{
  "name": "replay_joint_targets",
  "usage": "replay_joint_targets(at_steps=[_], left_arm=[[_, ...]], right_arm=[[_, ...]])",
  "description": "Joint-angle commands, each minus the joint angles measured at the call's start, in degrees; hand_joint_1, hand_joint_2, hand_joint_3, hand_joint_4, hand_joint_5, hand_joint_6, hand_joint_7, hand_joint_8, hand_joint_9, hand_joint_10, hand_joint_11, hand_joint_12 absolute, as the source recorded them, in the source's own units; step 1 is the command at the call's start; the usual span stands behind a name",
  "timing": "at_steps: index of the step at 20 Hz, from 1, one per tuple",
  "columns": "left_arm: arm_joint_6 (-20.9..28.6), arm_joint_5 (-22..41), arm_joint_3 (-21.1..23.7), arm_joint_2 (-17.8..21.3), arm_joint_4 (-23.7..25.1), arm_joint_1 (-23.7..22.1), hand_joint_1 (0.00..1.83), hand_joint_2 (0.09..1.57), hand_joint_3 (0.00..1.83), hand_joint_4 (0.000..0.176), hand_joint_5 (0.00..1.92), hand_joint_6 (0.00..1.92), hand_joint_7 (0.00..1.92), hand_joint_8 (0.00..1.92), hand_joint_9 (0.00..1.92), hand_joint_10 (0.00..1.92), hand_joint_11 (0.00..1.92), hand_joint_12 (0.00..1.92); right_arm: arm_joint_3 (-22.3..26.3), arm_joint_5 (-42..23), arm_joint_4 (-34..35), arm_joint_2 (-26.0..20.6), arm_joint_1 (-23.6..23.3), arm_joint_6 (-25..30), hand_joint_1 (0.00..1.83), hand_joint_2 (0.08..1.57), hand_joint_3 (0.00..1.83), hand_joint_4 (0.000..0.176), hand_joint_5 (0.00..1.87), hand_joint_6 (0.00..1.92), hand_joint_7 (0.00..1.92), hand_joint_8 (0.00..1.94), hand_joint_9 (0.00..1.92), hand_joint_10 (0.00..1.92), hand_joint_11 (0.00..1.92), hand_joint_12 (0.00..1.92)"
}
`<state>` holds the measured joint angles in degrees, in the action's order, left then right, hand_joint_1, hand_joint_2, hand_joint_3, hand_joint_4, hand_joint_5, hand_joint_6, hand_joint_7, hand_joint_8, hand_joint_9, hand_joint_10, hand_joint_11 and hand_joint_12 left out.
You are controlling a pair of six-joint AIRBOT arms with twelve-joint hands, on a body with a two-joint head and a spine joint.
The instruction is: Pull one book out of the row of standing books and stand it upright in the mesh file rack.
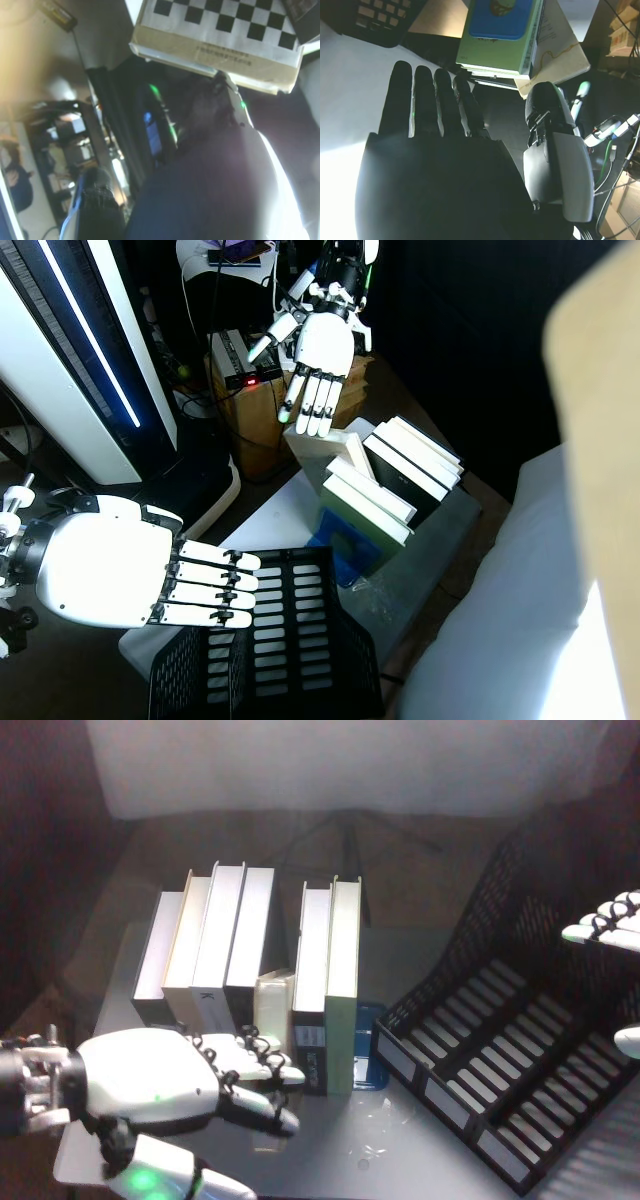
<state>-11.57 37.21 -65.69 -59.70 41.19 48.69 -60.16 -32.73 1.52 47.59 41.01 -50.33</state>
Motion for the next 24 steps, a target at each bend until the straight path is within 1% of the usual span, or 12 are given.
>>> replay_joint_targets(at_steps=[1, 4, 6, 7, 9, 10, 12, 13, 14, 20, 22, 24], left_arm=[[-0.6, 6.1, 0.3, 0.7, -2.5, -0.7, 0.35, 1.26, 0.01, 0.000, 0.25, 0.00, 0.06, 0.00, 0.00, 0.00, 0.00, 0.00], [-4.2, 11.9, 1.1, 2.9, -8.7, -1.4, 0.47, 1.28, 0.01, 0.000, 0.06, 0.00, 0.00, 0.00, 0.00, 0.00, 0.00, 0.00], [-7.8, 16.1, 1.4, 4.4, -15.1, -0.8, 0.40, 1.36, 0.03, 0.003, 0.02, 0.00, 0.00, 0.00, 0.00, 0.00, 0.00, 0.00], [-9.4, 18.1, 1.4, 4.9, -18.4, -0.4, 0.27, 1.42, 0.05, 0.006, 0.00, 0.00, 0.00, 0.00, 0.00, 0.00, 0.00, 0.00], [-14.9, 21.8, 1.3, 6.2, -27.8, 1.2, 0.20, 1.45, 0.02, 0.040, 0.00, 0.00, 0.00, 0.00, 0.00, 0.00, 0.00, 0.00], [-16.7, 23.8, 1.0, 6.6, -32.2, 2.0, 0.14, 1.47, 0.02, 0.032, 0.00, 0.00, 0.00, 0.00, 0.00, 0.00, 0.00, 0.00], [-19.2, 26.8, 0.1, 7.3, -40.3, 4.1, 0.33, 1.44, 0.00, 0.000, 0.00, 0.00, 0.00, 0.00, 0.02, 0.01, 0.00, 0.64], [-20.8, 27.4, -0.2, 7.8, -43.7, 5.1, 0.42, 1.41, 0.00, 0.000, 0.01, 0.00, 0.00, 0.00, 0.03, 0.01, 0.00, 0.95], [-21.5, 28.0, -0.5, 8.2, -46.5, 6.1, 0.45, 1.40, 0.00, 0.000, 0.03, 0.01, 0.00, 0.00, 0.02, 0.00, 0.00, 0.96], [-22.9, 31.4, -2.1, 8.3, -60.7, 13.1, 0.51, 1.33, 0.00, 0.000, 0.09, 0.00, 0.06, 0.00, 0.07, 0.02, 0.00, 1.15], [-22.9, 32.8, -2.0, 8.4, -64.1, 15.7, 0.53, 1.32, 0.00, 0.000, 0.09, 0.00, 0.06, 0.00, 0.07, 0.02, 0.00, 1.16], [-22.9, 33.6, -1.9, 8.5, -66.7, 17.6, 0.59, 1.31, 0.00, 0.002, 0.11, 0.00, 0.09, 0.00, 0.09, 0.03, 0.00, 1.51]], right_arm=[[0.1, -5.8, 0.8, -1.0, -0.2, 0.1, 0.28, 1.28, 0.00, 0.000, 0.00, 0.00, 0.00, 0.00, 0.00, 0.00, 0.00, 0.00], [1.2, -6.7, -0.2, -1.9, -0.2, 0.1, 0.24, 1.27, 0.00, 0.000, 0.00, 0.00, 0.00, 0.00, 0.00, 0.00, 0.00, 0.00], [2.2, -7.2, -1.8, -2.8, -0.2, 0.1, 0.27, 1.27, 0.00, 0.000, 0.00, 0.00, 0.00, 0.00, 0.00, 0.00, 0.00, 0.00], [2.8, -7.2, -3.1, -3.2, -0.4, 0.1, 0.31, 1.27, 0.00, 0.000, 0.00, 0.00, 0.00, 0.00, 0.00, 0.00, 0.00, 0.00], [3.8, -6.6, -7.0, -3.6, -2.2, 0.8, 0.36, 1.24, 0.00, 0.000, 0.00, 0.00, 0.00, 0.00, 0.00, 0.00, 0.00, 0.00], [3.8, -5.9, -9.8, -3.5, -3.4, 2.2, 0.38, 1.23, 0.00, 0.000, 0.00, 0.00, 0.00, 0.00, 0.00, 0.00, 0.00, 0.00], [3.1, -2.5, -18.4, -1.9, -7.9, 6.9, 0.45, 1.19, 0.00, 0.010, 0.00, 0.00, 0.00, 0.00, 0.00, 0.00, 0.00, 0.00], [2.3, 0.3, -25.3, -0.3, -11.5, 11.0, 0.49, 1.17, 0.00, 0.014, 0.00, 0.00, 0.00, 0.00, 0.00, 0.00, 0.00, 0.00], [1.6, 2.5, -31.4, 1.1, -14.0, 14.7, 0.46, 1.19, 0.00, 0.000, 0.00, 0.00, 0.00, 0.00, 0.00, 0.00, 0.00, 0.00], [-2.9, 7.4, -70.3, 11.2, -26.4, 42.2, 0.60, 1.11, 0.00, 0.000, 0.00, 0.00, 0.00, 0.00, 0.00, 0.00, 0.00, 0.00], [-3.8, 7.3, -73.7, 14.3, -27.1, 44.0, 0.53, 1.12, 0.00, 0.000, 0.00, 0.00, 0.00, 0.00, 0.00, 0.00, 0.00, 0.00], [-4.4, 7.3, -75.8, 16.5, -27.9, 44.2, 0.56, 1.05, 0.00, 0.000, 0.00, 0.00, 0.00, 0.00, 0.00, 0.00, 0.00, 0.00]])
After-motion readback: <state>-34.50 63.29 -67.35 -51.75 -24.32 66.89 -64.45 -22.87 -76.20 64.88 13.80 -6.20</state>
